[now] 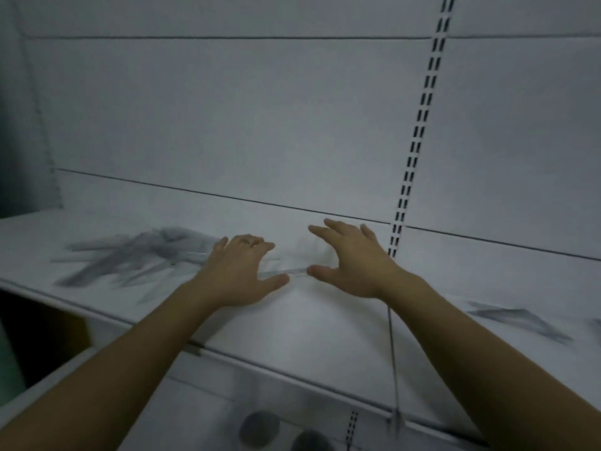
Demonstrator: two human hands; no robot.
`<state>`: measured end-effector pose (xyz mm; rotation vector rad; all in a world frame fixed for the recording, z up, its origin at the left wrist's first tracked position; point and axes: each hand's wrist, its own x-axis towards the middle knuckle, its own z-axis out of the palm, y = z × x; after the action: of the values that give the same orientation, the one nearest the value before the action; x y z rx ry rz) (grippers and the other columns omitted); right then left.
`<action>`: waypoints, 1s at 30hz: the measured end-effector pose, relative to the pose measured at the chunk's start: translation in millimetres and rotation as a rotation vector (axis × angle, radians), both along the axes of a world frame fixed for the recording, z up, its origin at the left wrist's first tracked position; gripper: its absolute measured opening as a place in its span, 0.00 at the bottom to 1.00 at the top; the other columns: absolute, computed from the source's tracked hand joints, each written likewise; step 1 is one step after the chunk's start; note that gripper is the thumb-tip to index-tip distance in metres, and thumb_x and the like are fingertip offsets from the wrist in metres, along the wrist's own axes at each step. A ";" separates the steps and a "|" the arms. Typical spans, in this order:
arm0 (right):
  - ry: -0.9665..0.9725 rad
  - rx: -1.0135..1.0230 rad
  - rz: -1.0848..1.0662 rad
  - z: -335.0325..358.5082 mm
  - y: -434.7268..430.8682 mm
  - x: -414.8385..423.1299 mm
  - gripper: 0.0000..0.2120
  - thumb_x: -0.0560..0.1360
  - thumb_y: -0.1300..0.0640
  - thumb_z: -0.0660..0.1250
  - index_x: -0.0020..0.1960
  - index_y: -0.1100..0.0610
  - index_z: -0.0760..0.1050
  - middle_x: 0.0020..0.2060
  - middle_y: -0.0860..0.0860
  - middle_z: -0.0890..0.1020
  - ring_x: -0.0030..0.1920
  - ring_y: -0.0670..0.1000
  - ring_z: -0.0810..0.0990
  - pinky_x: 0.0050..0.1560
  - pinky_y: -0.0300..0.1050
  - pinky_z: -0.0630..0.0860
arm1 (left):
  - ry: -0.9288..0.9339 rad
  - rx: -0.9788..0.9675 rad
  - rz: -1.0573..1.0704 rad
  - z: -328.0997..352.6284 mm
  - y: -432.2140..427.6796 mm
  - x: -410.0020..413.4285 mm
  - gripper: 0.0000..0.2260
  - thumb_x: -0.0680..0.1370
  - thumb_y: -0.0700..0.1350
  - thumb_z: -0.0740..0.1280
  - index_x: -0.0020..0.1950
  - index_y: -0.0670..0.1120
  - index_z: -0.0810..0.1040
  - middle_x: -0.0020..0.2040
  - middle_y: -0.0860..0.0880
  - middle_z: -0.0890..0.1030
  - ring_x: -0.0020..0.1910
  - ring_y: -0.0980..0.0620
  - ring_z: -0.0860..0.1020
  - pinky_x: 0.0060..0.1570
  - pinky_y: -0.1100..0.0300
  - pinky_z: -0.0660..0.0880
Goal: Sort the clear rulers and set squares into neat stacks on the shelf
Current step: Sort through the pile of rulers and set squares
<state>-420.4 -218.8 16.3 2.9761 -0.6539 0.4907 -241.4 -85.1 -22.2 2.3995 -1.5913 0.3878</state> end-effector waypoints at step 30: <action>0.168 0.157 0.021 -43.7 51.9 221.7 0.17 0.78 0.53 0.64 0.67 0.51 0.72 0.61 0.54 0.73 0.61 0.56 0.73 0.63 0.52 0.69 | 0.336 -0.405 0.439 -47.3 148.1 200.3 0.20 0.73 0.58 0.68 0.64 0.56 0.76 0.59 0.53 0.80 0.57 0.48 0.76 0.58 0.51 0.74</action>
<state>-198.8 -167.0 -27.3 3.1277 -0.6754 0.1943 -41.0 63.0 -69.5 2.3167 -0.7571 0.3219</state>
